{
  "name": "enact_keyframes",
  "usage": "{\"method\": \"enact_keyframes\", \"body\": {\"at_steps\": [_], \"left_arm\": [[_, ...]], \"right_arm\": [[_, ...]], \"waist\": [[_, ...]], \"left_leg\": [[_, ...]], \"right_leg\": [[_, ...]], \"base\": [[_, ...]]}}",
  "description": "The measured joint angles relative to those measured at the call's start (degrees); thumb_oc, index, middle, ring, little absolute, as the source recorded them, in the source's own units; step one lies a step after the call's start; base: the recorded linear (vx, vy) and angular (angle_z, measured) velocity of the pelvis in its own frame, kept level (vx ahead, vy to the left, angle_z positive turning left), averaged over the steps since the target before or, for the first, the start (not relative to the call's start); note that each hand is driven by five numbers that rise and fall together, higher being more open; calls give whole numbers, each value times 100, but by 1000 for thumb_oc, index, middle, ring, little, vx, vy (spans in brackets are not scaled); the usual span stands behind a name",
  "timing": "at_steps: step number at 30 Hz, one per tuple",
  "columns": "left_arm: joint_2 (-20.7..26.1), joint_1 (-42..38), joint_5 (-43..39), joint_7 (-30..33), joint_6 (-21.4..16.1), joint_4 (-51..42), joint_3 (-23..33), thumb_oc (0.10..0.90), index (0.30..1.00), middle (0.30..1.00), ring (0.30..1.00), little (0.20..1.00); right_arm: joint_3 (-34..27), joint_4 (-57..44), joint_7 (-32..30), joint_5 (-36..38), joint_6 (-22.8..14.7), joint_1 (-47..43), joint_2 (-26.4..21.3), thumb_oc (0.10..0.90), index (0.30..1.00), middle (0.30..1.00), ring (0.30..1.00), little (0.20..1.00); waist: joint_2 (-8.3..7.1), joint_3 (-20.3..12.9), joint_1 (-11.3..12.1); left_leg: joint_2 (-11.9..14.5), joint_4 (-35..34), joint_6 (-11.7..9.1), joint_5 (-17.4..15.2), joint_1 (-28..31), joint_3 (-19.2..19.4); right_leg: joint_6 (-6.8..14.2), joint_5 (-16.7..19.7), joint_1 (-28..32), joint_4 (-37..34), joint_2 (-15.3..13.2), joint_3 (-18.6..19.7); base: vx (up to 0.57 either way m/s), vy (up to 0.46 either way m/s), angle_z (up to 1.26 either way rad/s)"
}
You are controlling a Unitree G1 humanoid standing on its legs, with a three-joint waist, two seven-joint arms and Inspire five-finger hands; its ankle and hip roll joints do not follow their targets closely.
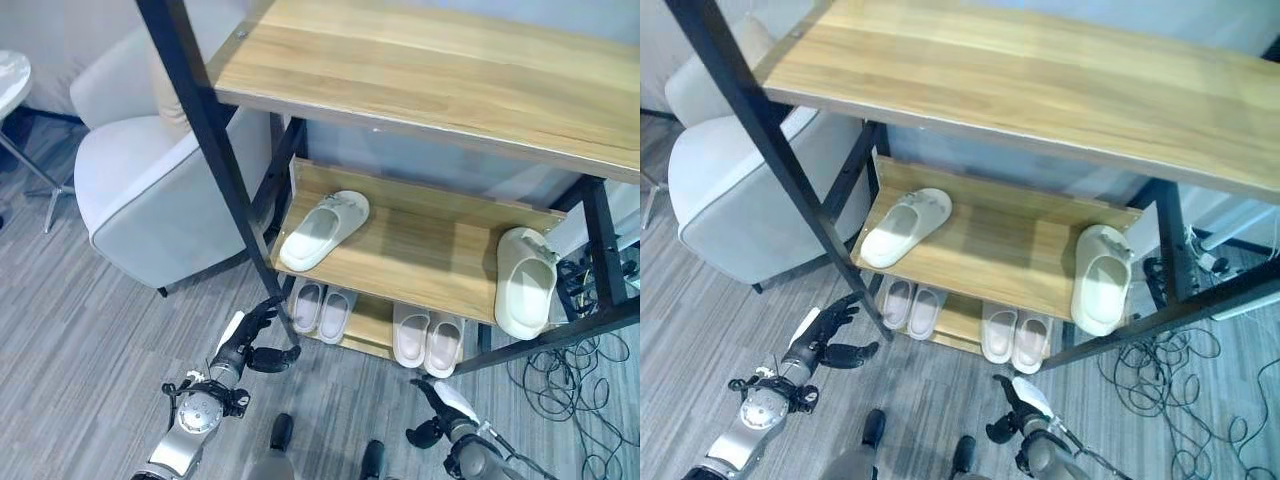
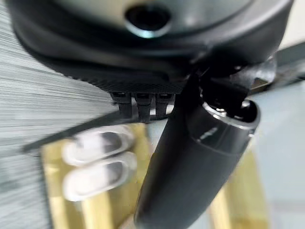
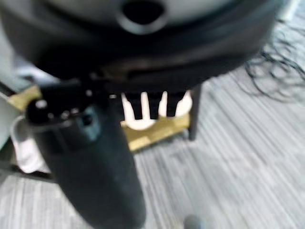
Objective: Arrange the slippers neatly on the shoe rack.
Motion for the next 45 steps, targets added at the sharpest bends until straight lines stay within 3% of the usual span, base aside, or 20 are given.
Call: {"method": "enact_keyframes", "body": {"at_steps": [8,13,26,29,39,45], "left_arm": [[-84,-25,-103,4,8,-450,1,800,900,900,900,900],[-116,-140,44,121,8,-492,12,800,900,900,900,900],[-100,-964,813,668,8,-371,7,800,900,900,900,900],[-88,-1077,952,788,9,-308,0,800,900,900,900,900],[605,-2396,2157,945,12,463,-299,800,900,900,900,900],[922,-2776,2758,1035,22,882,-450,800,900,900,900,900]], "right_arm": [[-119,174,0,5,92,226,2,800,900,900,900,900],[-111,274,5,7,112,383,5,800,900,900,900,900],[-109,388,6,33,162,507,2,800,900,900,900,900],[-101,388,6,39,161,499,2,800,900,900,900,900],[20,396,13,92,151,343,-28,800,900,900,900,900],[26,399,14,105,127,257,-43,800,900,900,900,900]], "waist": [[350,-226,-187],[458,-302,-280],[481,-324,-364],[486,-463,-382],[481,-486,-532],[475,-488,-627]], "left_leg": [[33,-111,-12,26,245,206],[37,-116,-11,28,277,294],[36,-133,3,39,324,349],[40,-170,16,52,229,482],[46,-171,15,134,-212,623],[61,-171,8,156,-396,630]], "right_leg": [[11,10,71,-38,12,223],[3,49,51,-38,9,330],[6,99,47,-38,5,407],[10,142,-129,-36,-1,488],[8,287,-665,2,-2,633],[-9,316,-855,2,11,642]], "base": [[34,7,-13],[38,8,-9],[15,0,-3],[-52,9,-18],[-25,4,-9],[0,0,0]]}}
